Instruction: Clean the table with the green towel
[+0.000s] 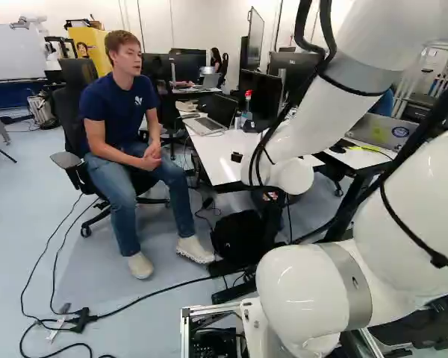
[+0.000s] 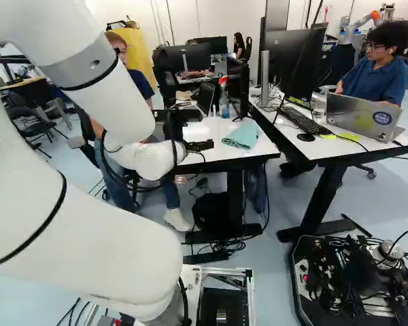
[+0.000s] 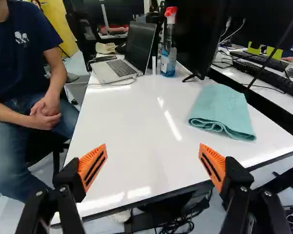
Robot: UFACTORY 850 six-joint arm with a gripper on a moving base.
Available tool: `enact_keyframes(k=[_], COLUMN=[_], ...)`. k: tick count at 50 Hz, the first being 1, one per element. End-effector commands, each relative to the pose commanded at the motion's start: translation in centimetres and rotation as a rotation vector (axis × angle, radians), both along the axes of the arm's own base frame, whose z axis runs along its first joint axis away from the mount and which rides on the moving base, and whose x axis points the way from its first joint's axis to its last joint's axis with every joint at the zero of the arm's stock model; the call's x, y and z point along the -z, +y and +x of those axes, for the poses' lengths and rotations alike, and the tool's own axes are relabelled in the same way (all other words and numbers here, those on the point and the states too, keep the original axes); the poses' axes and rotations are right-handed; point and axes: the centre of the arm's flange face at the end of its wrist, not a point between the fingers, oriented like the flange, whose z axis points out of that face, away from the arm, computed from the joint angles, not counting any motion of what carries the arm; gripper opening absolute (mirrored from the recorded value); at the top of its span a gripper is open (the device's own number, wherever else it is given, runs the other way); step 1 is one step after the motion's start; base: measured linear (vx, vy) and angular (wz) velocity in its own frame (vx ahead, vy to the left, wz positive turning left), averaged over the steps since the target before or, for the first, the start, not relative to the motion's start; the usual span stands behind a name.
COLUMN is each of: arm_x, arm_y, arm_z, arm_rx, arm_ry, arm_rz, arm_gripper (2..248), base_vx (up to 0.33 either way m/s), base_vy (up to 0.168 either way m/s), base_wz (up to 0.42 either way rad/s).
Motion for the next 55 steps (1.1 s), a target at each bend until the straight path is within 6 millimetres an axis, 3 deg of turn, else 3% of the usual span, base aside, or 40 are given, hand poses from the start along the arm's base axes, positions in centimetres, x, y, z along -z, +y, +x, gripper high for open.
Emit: enact_keyframes(k=[26, 55], arm_x=[1.7, 2.0], arm_y=[0.9, 1.1], arm_z=[-3.1, -3.7], arm_rx=[-0.043, -0.052], arm_ry=[-0.036, -0.043], arm_rz=[-0.009, -0.011], arm_gripper=[247, 247], base_vx=[0.000, 0.000], base_vy=[0.000, 0.000], base_wz=[0.000, 0.000])
